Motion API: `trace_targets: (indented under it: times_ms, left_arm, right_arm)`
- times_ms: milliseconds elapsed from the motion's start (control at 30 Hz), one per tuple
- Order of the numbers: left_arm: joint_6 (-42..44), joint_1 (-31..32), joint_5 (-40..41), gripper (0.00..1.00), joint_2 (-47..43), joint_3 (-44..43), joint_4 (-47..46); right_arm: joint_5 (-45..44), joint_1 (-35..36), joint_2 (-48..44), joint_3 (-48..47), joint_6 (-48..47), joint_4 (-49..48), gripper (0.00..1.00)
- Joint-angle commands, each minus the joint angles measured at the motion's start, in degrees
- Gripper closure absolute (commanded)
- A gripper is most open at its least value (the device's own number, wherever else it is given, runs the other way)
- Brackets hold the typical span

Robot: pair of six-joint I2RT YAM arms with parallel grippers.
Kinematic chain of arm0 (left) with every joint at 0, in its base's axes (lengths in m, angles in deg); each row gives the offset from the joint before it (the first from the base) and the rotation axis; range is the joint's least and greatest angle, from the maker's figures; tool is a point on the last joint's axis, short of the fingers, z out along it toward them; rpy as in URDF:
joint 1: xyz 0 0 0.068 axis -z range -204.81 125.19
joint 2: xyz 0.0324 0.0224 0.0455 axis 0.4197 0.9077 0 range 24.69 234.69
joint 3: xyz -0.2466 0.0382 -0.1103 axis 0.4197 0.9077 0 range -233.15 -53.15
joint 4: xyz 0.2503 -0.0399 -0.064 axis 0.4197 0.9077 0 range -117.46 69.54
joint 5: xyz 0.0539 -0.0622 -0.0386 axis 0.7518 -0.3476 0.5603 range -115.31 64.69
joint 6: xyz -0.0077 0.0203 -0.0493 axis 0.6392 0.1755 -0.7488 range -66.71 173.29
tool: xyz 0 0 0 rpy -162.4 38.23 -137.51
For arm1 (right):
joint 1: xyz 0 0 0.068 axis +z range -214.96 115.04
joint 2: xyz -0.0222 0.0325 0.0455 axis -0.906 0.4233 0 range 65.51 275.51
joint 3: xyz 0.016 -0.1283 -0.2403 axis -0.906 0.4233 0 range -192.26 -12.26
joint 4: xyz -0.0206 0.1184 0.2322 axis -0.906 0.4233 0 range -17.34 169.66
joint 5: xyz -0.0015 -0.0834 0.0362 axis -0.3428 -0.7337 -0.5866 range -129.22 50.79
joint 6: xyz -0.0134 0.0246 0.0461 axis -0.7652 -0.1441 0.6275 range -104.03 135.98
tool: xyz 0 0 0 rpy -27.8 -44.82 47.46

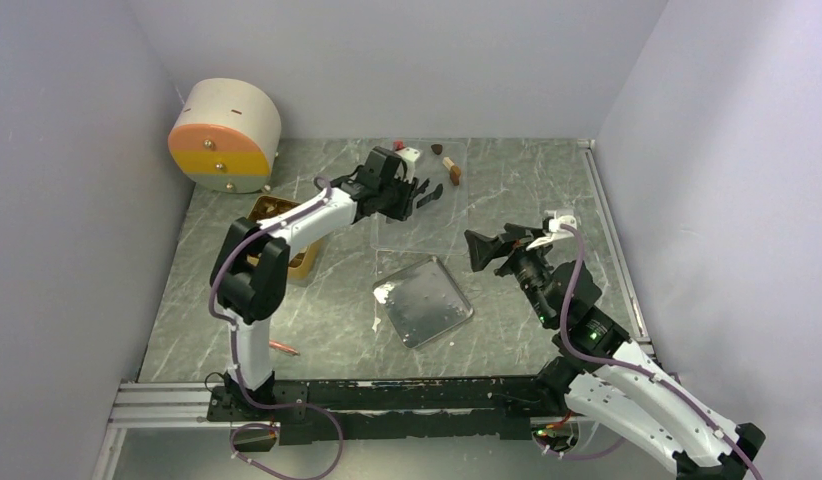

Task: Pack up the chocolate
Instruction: Pick up the fake chocolate from the plate.

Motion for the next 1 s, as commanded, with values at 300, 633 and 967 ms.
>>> trace_targets:
  times_ms: [300,633,967]
  left_arm:
    - [4.1,2.8,1.8,0.6,10.6,-11.9,-6.9]
    - [5.9,4.0,3.8,0.59,16.2,-17.9,-7.0]
    - [6.8,4.2,5.3,0.58,19.7,-21.4,-5.8]
  right_arm:
    - [-2.0,-0.1,-1.7,-2.4,-1.2,1.9,0.0]
    - [-3.0,-0.1,-2.7,-2.4,-1.8,2.3,0.0]
    - [-3.5,-0.1,-2.8,-2.2,-2.1,2.3,0.0]
